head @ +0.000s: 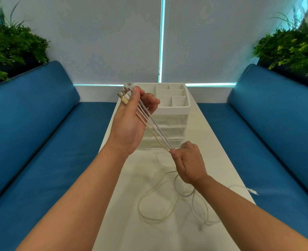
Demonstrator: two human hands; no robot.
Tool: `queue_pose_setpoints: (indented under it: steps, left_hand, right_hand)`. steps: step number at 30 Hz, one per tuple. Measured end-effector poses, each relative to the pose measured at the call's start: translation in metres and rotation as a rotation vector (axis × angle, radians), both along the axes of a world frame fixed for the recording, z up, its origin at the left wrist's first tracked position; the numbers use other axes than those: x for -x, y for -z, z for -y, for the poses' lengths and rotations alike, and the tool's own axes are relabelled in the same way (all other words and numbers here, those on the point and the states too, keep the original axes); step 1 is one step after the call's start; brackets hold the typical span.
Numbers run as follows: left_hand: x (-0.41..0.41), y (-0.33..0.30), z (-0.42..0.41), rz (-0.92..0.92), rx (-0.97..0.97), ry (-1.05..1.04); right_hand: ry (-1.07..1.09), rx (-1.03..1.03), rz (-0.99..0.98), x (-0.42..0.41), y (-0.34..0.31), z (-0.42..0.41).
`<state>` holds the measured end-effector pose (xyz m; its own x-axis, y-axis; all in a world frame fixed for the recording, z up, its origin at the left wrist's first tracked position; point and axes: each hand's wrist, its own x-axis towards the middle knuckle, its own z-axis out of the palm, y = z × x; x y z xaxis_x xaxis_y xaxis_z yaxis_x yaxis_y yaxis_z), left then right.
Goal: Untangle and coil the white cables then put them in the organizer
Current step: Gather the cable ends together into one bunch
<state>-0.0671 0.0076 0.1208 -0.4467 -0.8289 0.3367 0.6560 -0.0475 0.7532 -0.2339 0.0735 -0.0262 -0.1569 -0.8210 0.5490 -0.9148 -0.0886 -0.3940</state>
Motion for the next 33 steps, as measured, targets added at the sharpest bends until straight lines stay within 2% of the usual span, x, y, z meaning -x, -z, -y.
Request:
queue_pose_setpoints:
  steps: [5,7,13,19,25,29,33]
  left_hand:
    - [0.0,-0.004,0.0,-0.036,-0.008,0.016]
    - [0.0,-0.004,0.001,-0.04,-0.001,-0.005]
    - [-0.006,-0.011,0.006,-0.062,-0.009,-0.027]
    - [-0.011,-0.016,0.017,-0.092,-0.051,-0.038]
    - [-0.01,-0.008,0.018,-0.076,-0.12,-0.068]
    - [-0.011,-0.003,0.014,-0.027,-0.097,-0.11]
    - [-0.014,-0.004,0.016,-0.063,-0.065,-0.065]
  right_hand:
    - [-0.08,-0.208,0.454,-0.005,-0.008,0.006]
    - [-0.099,-0.235,0.532,-0.007,-0.012,0.008]
    - [-0.042,-0.229,0.235,-0.011,-0.008,0.009]
    - [-0.038,-0.098,0.214,-0.012,-0.001,0.003]
    - [-0.094,-0.181,0.173,-0.004,0.0,0.008]
    - [-0.12,-0.289,0.471,0.006,-0.006,0.015]
    - [-0.116,-0.355,0.735,0.008,-0.015,0.018]
